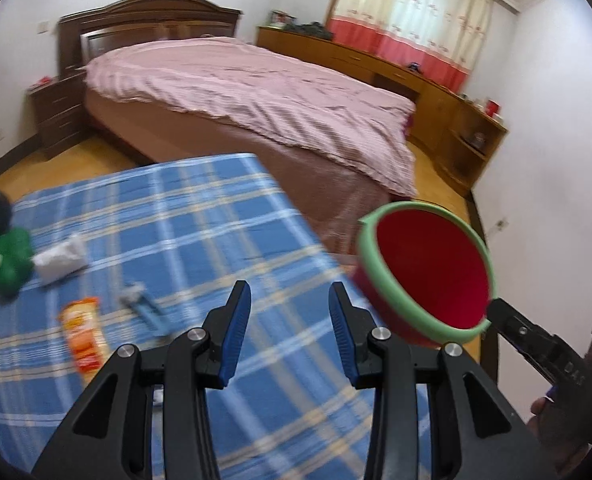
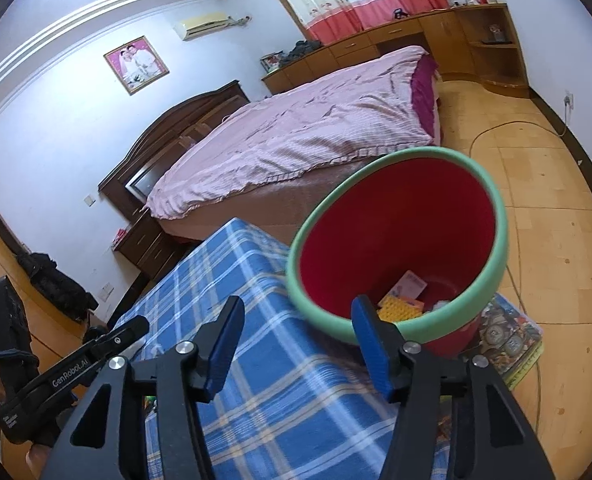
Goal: Collect trash
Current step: 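Move both open tools back over the orange snack bag on the table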
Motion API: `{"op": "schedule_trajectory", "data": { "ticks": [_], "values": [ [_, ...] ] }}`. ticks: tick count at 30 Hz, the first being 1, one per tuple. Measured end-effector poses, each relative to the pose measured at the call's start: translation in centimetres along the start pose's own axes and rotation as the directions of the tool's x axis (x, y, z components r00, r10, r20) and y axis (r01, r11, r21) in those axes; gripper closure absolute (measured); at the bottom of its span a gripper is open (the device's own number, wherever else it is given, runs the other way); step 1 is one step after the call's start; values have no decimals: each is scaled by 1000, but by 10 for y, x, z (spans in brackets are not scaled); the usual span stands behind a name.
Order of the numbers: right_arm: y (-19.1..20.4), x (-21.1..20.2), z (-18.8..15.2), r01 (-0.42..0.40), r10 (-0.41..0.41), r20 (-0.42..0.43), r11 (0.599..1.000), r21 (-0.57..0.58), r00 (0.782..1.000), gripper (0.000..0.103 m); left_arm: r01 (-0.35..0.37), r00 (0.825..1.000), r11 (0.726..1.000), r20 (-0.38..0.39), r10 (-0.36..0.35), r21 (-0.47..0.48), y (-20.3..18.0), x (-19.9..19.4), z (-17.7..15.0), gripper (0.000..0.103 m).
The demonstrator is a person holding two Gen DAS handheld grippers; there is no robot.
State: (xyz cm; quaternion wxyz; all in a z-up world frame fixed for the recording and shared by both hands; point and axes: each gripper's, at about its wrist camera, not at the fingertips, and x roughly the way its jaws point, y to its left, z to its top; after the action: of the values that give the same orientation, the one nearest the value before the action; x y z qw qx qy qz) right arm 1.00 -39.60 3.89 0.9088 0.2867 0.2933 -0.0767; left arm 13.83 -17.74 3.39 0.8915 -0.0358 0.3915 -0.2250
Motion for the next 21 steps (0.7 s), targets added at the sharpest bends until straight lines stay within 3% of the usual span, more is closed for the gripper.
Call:
{"op": "schedule_trajectory", "data": {
  "ticks": [15, 21],
  "values": [
    [42, 23, -28, -25, 20, -85, 998, -58, 996, 42, -193, 981, 970, -54, 187, -149, 106, -10, -23, 62],
    [56, 34, -35, -35, 25, -115, 996, -86, 993, 42, -241, 969, 951, -97, 226, -195, 132, -3, -34, 49]
  ]
}}
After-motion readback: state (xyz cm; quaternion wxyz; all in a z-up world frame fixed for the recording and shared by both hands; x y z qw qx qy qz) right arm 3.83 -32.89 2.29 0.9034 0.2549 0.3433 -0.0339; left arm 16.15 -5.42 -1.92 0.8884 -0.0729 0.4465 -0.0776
